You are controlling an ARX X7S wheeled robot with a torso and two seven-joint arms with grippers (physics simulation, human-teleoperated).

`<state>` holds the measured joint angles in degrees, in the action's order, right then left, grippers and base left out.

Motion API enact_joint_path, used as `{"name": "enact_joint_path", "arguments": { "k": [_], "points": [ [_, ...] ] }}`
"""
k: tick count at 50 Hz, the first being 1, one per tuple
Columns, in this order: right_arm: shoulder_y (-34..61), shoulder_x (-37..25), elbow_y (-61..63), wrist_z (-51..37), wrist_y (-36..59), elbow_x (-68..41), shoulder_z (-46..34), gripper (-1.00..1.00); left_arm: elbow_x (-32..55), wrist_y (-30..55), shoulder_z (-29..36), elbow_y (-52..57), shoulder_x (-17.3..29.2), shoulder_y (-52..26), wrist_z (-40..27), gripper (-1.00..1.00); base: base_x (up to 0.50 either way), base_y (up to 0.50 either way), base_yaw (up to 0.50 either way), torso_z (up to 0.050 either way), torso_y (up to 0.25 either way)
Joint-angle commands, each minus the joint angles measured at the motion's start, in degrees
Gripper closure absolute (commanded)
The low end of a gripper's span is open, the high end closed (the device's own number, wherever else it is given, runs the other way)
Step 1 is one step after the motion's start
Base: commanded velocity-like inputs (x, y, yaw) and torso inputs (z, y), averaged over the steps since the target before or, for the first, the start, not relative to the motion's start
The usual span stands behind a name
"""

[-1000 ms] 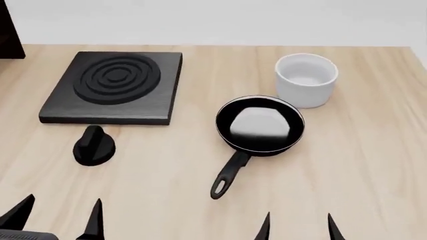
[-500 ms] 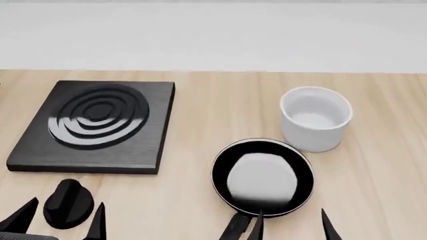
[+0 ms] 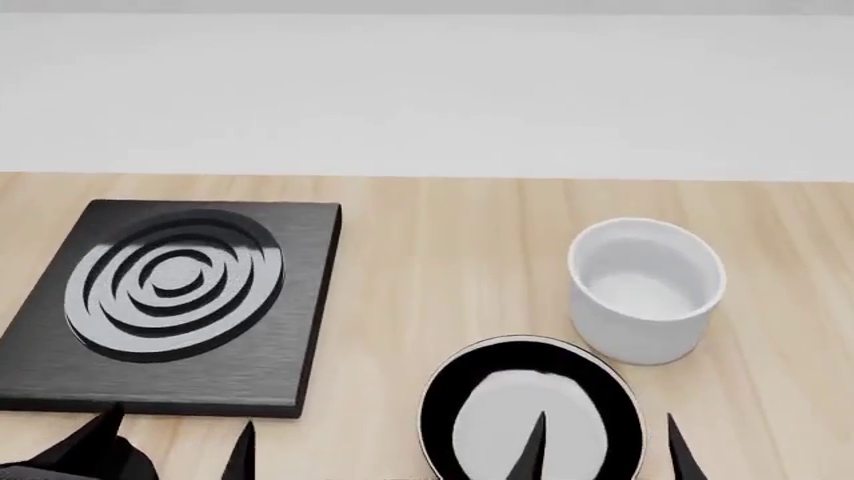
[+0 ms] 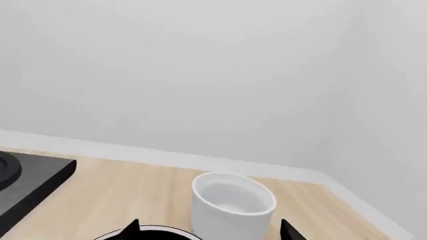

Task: Put the frying pan on the cabinet shelf.

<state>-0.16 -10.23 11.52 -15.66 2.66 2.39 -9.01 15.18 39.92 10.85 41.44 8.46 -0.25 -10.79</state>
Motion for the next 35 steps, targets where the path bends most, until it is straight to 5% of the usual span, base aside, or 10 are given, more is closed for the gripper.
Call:
{"name": "enact_joint_path", "arguments": {
  "k": [1, 18, 35],
  "points": [
    [-1.66, -0.17, 3.48, -2.21, -0.23, -0.13, 3.44, -1.00, 1.52, 8.47, 4.05, 4.79, -1.22, -3.67, -0.66, -1.00, 0.00, 0.00, 0.00, 0.000, 0.000],
    [-5.05, -2.38, 8.34, -6.45, 1.60, -0.09, 9.63, -1.00, 7.76, 24.79, 15.49, 3.66, -8.11, -16.73, -6.55, -1.00, 0.00, 0.00, 0.00, 0.000, 0.000],
    [-8.84, -2.71, 9.98, -10.43, 0.17, -0.55, 14.22, -1.00, 9.68, 16.18, 24.24, -9.70, -6.12, -17.03, -10.47, -1.00, 0.00, 0.00, 0.00, 0.000, 0.000]
  ]
}}
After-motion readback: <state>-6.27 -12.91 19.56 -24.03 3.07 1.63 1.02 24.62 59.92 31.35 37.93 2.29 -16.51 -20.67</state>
